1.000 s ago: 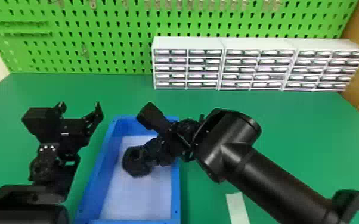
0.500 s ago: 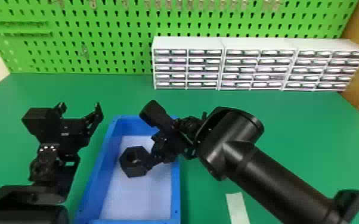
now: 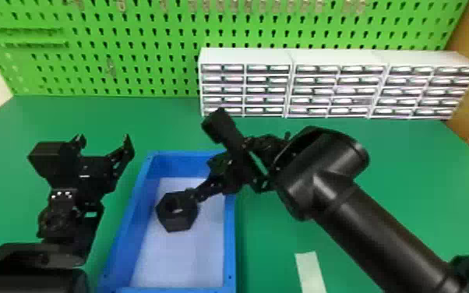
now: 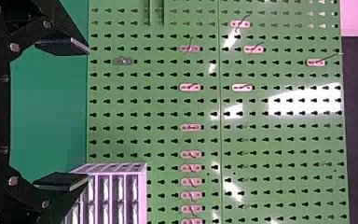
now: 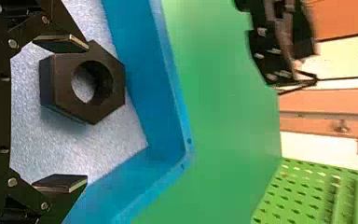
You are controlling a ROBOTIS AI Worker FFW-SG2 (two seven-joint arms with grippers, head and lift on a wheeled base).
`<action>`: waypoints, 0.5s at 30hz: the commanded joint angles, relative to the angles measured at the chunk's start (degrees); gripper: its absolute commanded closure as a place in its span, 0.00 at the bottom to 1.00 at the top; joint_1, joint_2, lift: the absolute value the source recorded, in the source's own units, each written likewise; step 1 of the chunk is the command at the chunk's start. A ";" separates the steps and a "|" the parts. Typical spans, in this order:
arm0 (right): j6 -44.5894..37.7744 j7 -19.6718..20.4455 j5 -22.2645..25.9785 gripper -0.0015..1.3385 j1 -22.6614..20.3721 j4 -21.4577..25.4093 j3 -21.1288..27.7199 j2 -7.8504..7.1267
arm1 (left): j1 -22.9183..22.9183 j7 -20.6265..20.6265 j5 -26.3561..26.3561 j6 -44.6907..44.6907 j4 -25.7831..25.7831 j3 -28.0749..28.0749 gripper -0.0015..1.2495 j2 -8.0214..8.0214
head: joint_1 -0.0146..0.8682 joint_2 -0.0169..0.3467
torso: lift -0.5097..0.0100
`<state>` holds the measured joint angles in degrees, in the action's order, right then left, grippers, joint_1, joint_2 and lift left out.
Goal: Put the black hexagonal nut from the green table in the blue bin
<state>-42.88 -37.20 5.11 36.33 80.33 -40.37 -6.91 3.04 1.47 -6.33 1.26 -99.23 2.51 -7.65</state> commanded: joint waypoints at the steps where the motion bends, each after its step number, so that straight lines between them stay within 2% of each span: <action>1: -0.63 -0.51 -1.59 0.22 -1.88 3.60 5.21 -0.03 | 0.04 0.02 0.00 -0.03 0.00 0.03 0.24 0.00 | 0.79 0.19 | 0.79; 8: -0.63 -0.60 -3.88 0.22 -5.22 8.53 13.47 0.23 | -0.05 0.02 0.00 0.06 0.00 0.03 0.24 0.00 | 0.79 0.19 | 0.79; 15: 2.27 -0.42 -5.02 0.22 -8.30 10.99 20.41 1.11 | -0.05 0.02 0.00 0.06 0.00 0.03 0.24 0.00 | 0.79 0.19 | 0.79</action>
<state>-41.89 -37.68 0.65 29.62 90.09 -23.72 -6.35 3.00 1.45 -6.33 1.30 -99.23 2.55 -7.65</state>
